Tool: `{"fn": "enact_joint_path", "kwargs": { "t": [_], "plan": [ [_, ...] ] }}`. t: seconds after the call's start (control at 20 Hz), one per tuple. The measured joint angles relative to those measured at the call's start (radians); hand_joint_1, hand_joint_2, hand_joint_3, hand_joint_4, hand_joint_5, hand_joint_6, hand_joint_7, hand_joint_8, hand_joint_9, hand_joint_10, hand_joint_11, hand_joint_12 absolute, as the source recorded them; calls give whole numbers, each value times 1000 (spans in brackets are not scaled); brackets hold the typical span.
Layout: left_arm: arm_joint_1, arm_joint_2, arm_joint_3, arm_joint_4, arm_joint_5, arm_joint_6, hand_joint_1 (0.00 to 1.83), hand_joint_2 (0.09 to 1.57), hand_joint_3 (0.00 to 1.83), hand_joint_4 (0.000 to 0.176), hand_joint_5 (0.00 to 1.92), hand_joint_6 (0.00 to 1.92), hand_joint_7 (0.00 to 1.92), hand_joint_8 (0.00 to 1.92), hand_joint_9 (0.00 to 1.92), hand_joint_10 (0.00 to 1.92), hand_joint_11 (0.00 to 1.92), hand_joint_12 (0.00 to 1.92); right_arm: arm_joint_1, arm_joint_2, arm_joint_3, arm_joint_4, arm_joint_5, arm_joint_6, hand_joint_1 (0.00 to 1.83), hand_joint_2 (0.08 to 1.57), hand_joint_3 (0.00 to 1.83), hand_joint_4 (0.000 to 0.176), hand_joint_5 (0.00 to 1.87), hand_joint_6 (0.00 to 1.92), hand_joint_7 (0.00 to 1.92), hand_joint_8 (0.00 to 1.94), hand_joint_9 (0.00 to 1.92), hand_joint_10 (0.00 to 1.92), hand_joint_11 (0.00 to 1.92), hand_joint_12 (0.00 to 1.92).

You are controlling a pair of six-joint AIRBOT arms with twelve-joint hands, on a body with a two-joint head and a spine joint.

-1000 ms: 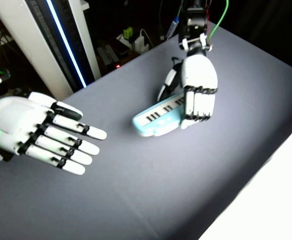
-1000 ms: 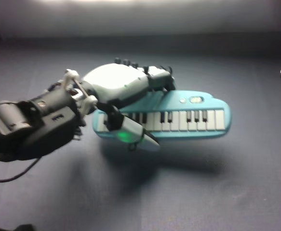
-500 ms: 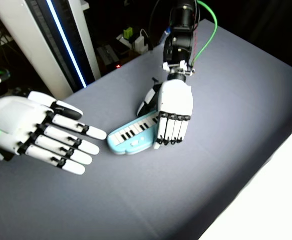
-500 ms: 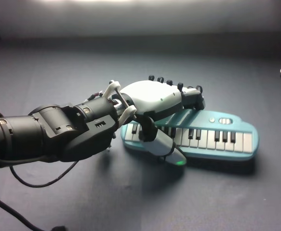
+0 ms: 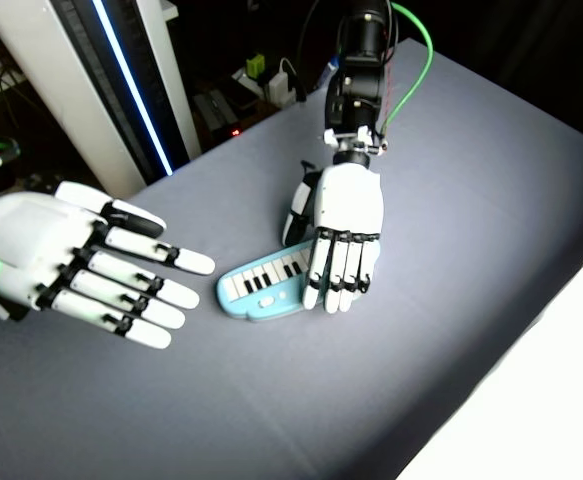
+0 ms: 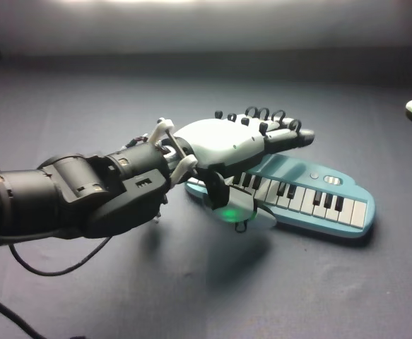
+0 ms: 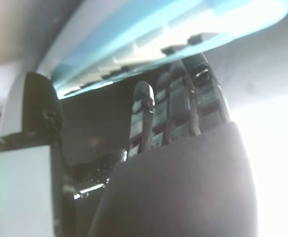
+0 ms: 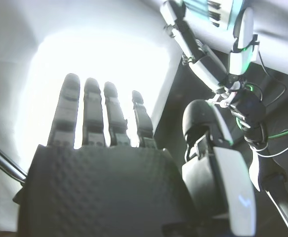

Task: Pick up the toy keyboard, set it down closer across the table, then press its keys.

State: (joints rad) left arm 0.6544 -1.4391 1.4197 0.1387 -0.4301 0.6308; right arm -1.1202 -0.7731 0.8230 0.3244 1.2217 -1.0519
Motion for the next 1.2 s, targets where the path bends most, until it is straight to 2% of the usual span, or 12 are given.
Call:
{"fn": "enact_joint_path", "kwargs": {
  "t": [0.1,0.15,0.3,0.4,0.55,0.6,0.7,0.75,0.8,0.85,1.1,1.2],
  "plan": [
    [1,43,-31,2,-39,0,578,939,0,146,0,0,0,0,0,0,0,0,0,0,0,-10,1,6,79,1368,0,94,0,0,0,0,0,0,0,0],
    [3,72,-52,1,-69,0,523,947,0,129,0,0,0,0,0,0,0,0,0,0,0,-15,0,10,96,1358,0,100,0,0,0,0,0,0,0,0],
    [31,183,-114,1,-198,-1,352,1118,18,95,0,0,0,0,0,0,0,0,0,0,0,-61,0,34,122,1369,0,66,0,0,0,0,0,0,0,0],
    [55,241,-131,-42,-260,0,520,1217,16,115,0,0,0,0,0,0,0,0,6,-2,0,-84,-22,34,102,1385,6,55,0,0,0,0,0,0,0,0],
    [129,344,-186,-170,-370,66,584,1284,22,78,0,0,0,0,0,0,0,0,55,-31,24,-117,-109,35,83,1380,2,63,0,0,0,0,0,0,0,0],
    [161,371,-203,-212,-412,81,613,1280,15,56,0,0,0,0,0,0,0,0,80,-47,41,-134,-143,35,89,1386,4,27,0,0,0,0,0,0,0,0],
    [235,420,-235,-304,-497,95,676,1266,4,41,0,0,0,0,0,0,0,0,158,-101,84,-176,-251,34,126,1389,2,20,0,0,0,0,0,0,0,0],
    [261,436,-248,-332,-524,102,685,1277,9,6,5,2,0,0,0,0,0,0,183,-125,99,-190,-290,33,143,1382,0,19,24,8,0,0,0,0,0,0],
    [284,454,-264,-355,-554,109,686,1278,9,0,17,7,0,0,0,0,0,0,209,-153,115,-201,-351,20,132,1384,0,38,23,7,0,0,0,0,0,0],
    [294,462,-268,-365,-573,110,689,1289,13,0,12,4,0,0,0,0,0,0,227,-172,130,-207,-390,0,131,1384,0,59,30,9,0,0,0,0,0,0],
    [326,472,-285,-400,-625,114,620,1281,4,21,18,4,0,0,0,0,6,3,286,-257,201,-181,-562,-67,0,1327,0,4,224,36,0,0,0,0,0,0],
    [328,472,-289,-383,-629,113,629,1269,0,54,18,2,0,0,0,0,1,0,290,-269,209,-179,-582,-76,0,1300,0,0,390,57,0,0,0,0,0,0]
  ]
}}
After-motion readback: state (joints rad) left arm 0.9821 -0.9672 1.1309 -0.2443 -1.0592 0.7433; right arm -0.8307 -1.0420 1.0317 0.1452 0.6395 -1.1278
